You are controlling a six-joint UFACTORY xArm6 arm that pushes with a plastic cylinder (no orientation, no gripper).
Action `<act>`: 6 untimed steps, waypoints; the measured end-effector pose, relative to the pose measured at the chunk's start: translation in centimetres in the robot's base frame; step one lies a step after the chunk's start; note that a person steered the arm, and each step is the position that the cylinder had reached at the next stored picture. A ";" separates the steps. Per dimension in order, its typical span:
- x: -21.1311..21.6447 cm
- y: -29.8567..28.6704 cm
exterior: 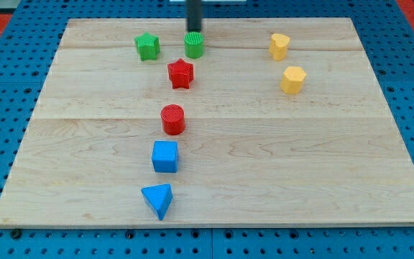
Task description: Move the green star to the top left
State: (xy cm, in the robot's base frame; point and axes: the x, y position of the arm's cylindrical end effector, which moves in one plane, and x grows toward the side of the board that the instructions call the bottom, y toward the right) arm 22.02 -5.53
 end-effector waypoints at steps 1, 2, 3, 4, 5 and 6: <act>2.3 -1.3; 4.4 -0.2; 4.6 -0.8; 4.3 -4.8; 4.0 -9.8; 6.8 -14.9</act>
